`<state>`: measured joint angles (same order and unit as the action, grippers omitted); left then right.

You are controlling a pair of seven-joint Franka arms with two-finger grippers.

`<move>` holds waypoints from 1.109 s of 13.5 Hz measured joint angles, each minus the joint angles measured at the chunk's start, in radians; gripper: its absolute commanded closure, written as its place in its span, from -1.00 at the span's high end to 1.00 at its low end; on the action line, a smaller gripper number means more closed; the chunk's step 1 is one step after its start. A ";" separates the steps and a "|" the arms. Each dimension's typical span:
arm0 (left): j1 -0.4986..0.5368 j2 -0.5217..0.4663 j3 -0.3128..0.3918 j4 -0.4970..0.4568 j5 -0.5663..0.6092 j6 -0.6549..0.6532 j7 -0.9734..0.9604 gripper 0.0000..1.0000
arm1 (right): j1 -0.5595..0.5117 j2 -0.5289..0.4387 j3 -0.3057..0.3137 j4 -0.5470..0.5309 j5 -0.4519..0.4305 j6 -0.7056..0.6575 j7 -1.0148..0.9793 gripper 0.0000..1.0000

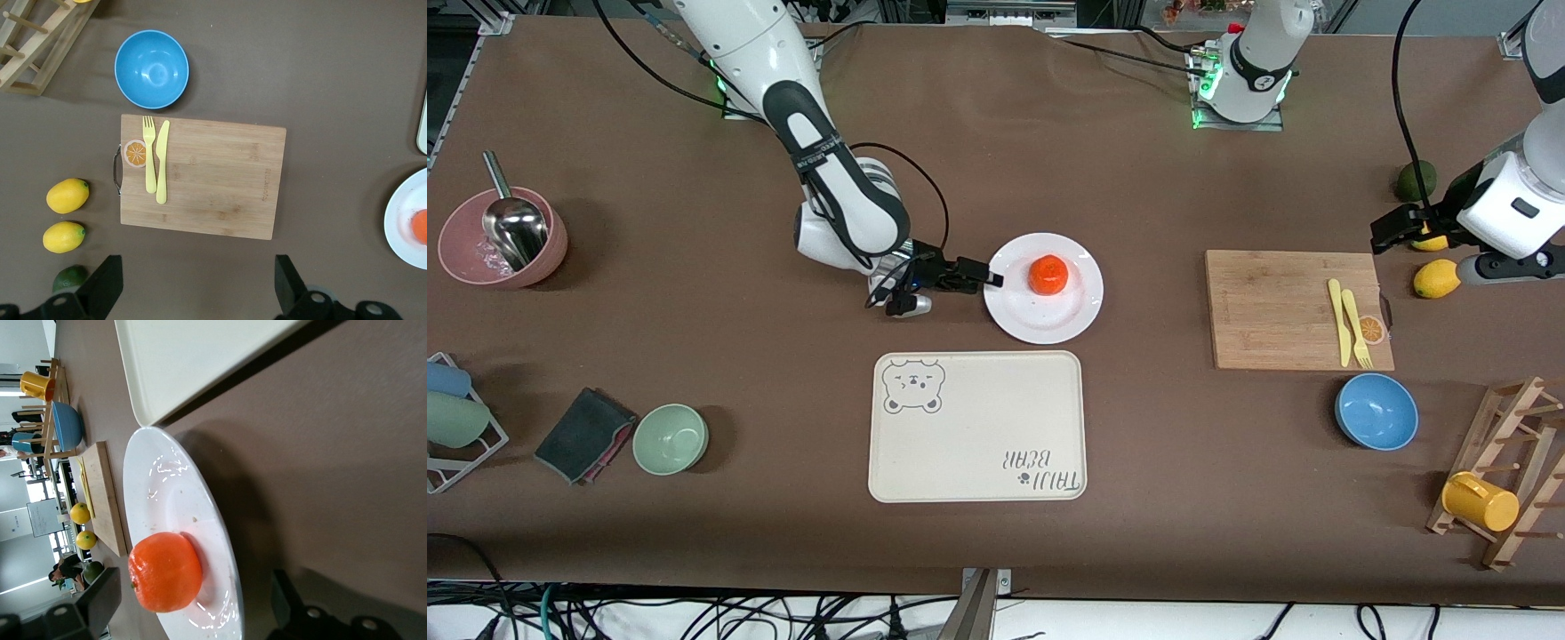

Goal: Place orange and plate with both arms
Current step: 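Grip the plate rim with the right gripper and slide it onto the tray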

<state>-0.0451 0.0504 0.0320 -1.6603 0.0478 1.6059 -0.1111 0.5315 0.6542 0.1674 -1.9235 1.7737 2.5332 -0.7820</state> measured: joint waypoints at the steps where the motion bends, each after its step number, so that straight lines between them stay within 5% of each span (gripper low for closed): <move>1: 0.000 0.001 0.002 0.001 0.000 -0.001 0.000 1.00 | 0.007 0.012 0.000 0.010 0.012 0.004 -0.023 0.14; 5: 0.008 0.001 0.015 0.004 0.000 -0.003 0.000 1.00 | 0.010 0.052 -0.001 0.035 0.017 0.008 -0.064 -0.82; 8: 0.010 0.001 0.019 0.007 0.000 -0.003 -0.001 1.00 | 0.010 0.068 -0.001 0.047 0.017 0.008 -0.081 -1.00; 15: 0.008 0.001 0.011 0.031 0.000 -0.003 -0.004 1.00 | 0.001 0.062 -0.019 0.108 -0.004 0.004 -0.089 -1.00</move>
<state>-0.0366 0.0517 0.0427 -1.6297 0.0478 1.6028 -0.1151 0.5327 0.7165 0.1489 -1.8152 1.7697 2.5369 -0.8714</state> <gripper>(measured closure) 0.000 0.956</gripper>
